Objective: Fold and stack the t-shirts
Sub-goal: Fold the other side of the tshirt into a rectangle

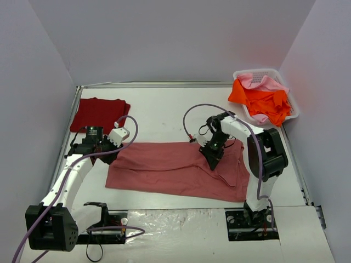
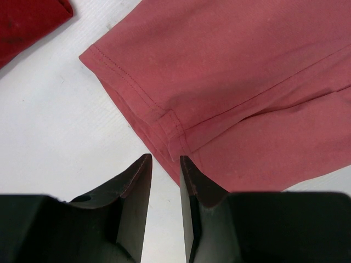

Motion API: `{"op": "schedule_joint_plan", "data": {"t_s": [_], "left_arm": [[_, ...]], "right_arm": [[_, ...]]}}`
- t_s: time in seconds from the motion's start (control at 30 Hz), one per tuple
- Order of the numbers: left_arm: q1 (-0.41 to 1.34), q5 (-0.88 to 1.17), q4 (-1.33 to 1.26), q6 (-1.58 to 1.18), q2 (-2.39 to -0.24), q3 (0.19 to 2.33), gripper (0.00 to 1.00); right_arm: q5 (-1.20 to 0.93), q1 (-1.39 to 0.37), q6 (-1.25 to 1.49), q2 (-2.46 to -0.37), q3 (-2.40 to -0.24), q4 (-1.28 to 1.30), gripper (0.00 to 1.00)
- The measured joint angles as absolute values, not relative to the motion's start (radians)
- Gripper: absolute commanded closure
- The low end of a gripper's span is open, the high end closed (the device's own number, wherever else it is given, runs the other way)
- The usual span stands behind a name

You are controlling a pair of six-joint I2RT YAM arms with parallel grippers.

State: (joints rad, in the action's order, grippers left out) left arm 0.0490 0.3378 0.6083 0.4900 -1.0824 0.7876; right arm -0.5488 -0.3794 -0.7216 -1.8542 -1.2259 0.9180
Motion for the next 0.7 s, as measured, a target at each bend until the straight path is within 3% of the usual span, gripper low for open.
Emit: {"op": "schedule_joint_plan", "data": {"t_s": [0.7], "left_arm": [[0.049,0.340,0.608,0.490,-1.082,0.788,0.74]], "right_arm": [[-0.516,-0.548,-0.642,-1.825,-1.200,0.911,0.96]]}}
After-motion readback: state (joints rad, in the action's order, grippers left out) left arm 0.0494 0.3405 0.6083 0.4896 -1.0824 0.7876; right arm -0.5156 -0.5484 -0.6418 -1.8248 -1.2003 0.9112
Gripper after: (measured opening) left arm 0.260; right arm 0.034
